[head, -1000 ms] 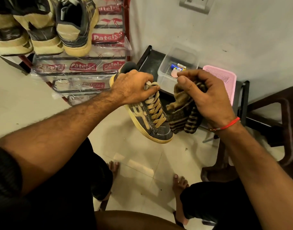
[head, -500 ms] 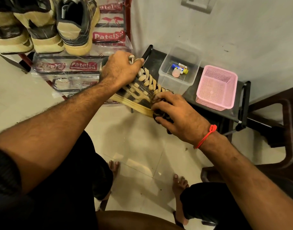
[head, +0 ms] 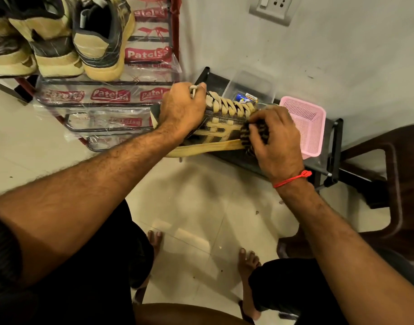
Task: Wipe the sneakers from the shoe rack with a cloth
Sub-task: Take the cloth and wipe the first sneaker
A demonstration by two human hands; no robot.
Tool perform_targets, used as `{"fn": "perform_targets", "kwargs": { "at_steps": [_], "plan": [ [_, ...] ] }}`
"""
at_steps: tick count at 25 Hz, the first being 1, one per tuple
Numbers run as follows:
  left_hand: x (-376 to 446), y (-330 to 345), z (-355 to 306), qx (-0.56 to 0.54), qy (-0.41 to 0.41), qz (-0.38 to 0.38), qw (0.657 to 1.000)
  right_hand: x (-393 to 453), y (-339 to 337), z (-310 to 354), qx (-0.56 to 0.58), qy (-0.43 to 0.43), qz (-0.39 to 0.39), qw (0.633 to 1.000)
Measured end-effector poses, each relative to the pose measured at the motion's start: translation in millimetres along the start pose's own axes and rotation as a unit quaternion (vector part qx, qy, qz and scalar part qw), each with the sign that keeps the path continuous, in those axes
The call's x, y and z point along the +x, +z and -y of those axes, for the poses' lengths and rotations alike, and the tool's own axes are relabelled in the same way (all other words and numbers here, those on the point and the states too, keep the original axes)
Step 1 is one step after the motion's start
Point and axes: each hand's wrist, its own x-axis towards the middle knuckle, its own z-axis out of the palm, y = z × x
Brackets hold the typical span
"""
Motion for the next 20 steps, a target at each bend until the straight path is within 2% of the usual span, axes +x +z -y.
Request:
{"fn": "perform_targets", "kwargs": {
  "at_steps": [2,4,6,7,8,10,12,15,16,17,20],
  "plan": [
    [-7,5,3,0.011,-0.018,0.016,1.0,-8,5,11,0.011,0.008,-0.015,1.0],
    [-13,13,4,0.002,-0.034,0.034,0.999,-19,17,43,0.053,-0.04,0.018,0.998],
    [-13,13,2,-0.056,-0.055,0.051,0.996,-23,20,54,0.05,-0.097,0.042,0.993],
    [-11,11,0,-0.086,-0.063,0.056,0.993,-16,16,43,0.028,-0.095,0.031,0.995],
    [-10,9,-1,-0.099,-0.063,0.055,0.992,-7,9,27,0.006,-0.064,0.01,0.998],
    [-10,9,-2,-0.052,-0.033,0.038,0.997,6,-9,-4,-0.019,0.02,-0.037,0.999],
    [-13,12,-2,0.003,0.003,0.019,1.0,1,-12,-3,-0.011,0.047,-0.054,0.997],
    [-15,17,3,0.01,0.039,0.015,0.999,-16,10,49,0.052,-0.064,0.026,0.996],
    [-13,17,5,0.009,0.055,0.017,0.998,-19,14,56,0.039,-0.096,0.045,0.994],
    [-9,14,7,0.002,0.078,0.018,0.997,-14,10,49,0.021,-0.094,0.05,0.994],
    [3,2,16,-0.023,0.164,0.004,0.986,10,-24,-10,-0.035,0.068,0.032,0.997]
  ]
}}
